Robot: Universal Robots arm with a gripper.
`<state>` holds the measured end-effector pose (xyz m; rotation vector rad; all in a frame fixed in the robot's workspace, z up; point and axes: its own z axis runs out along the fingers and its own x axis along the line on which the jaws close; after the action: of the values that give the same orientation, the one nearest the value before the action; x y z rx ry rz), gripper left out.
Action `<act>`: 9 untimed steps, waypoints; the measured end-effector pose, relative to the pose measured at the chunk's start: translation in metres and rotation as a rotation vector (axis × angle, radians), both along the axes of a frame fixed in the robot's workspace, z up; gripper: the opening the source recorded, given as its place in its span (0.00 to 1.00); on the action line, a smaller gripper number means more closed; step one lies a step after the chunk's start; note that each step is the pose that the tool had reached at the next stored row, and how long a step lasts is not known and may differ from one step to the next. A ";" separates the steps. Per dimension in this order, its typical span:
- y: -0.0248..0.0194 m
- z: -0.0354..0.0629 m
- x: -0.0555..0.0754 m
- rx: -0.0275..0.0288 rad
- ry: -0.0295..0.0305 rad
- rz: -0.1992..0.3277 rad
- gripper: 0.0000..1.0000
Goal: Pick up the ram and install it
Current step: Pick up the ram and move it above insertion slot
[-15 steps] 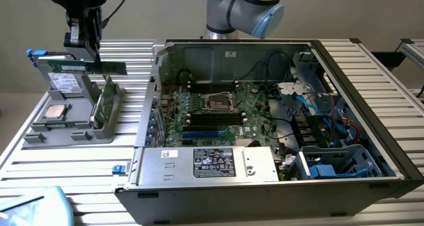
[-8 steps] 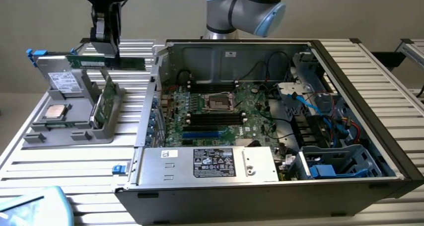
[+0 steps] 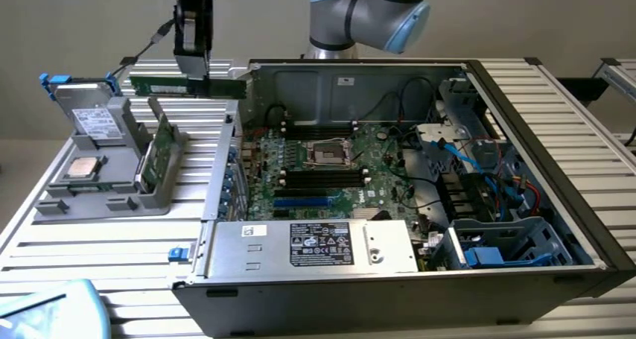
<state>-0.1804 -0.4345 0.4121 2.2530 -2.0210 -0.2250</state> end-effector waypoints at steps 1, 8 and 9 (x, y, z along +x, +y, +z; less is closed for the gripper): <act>0.0000 0.0009 0.004 0.0014 0.0001 0.000 0.14; 0.0000 0.0053 0.041 0.0114 0.0002 0.000 0.14; 0.0000 0.0054 0.045 0.0126 0.0002 0.000 0.14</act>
<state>-0.1349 -0.4345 0.4176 2.2605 -2.0249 -0.2386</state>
